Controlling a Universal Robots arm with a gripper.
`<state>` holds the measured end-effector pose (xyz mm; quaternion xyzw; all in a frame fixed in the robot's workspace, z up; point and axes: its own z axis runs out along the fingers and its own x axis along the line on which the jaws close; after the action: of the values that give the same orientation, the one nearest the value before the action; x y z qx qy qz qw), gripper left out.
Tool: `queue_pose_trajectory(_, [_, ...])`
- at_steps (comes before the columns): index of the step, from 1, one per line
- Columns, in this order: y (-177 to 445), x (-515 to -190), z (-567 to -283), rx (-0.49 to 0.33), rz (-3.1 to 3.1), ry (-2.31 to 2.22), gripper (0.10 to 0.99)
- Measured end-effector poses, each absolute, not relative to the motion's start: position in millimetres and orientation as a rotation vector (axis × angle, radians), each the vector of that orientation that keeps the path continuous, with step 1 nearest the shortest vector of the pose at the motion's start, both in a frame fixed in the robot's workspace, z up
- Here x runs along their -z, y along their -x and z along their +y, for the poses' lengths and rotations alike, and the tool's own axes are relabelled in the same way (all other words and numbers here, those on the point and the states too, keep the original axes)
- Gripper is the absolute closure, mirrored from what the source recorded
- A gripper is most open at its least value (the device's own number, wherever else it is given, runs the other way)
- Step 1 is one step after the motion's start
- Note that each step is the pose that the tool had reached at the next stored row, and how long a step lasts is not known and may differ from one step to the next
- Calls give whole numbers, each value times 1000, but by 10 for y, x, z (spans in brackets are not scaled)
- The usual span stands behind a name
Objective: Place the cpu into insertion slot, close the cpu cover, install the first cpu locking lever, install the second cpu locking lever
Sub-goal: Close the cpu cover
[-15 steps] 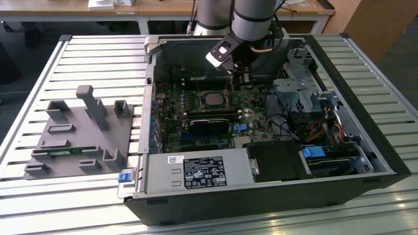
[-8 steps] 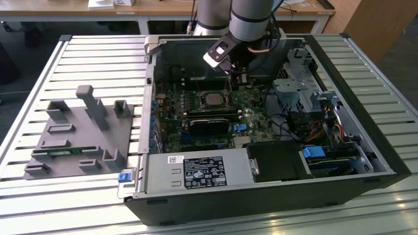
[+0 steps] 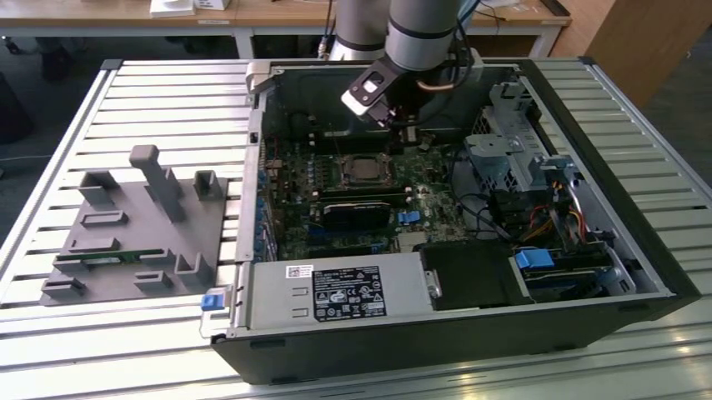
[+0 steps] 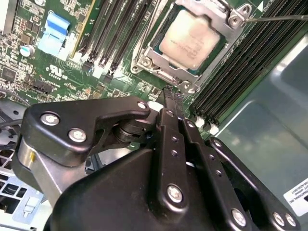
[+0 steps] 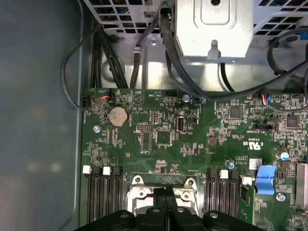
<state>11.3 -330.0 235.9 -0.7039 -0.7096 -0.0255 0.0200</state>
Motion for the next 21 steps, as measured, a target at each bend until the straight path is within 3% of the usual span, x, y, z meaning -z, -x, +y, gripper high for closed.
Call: queue_pose_trajectory(21, [218,-2239,-3316,75,-2199,2182,980])
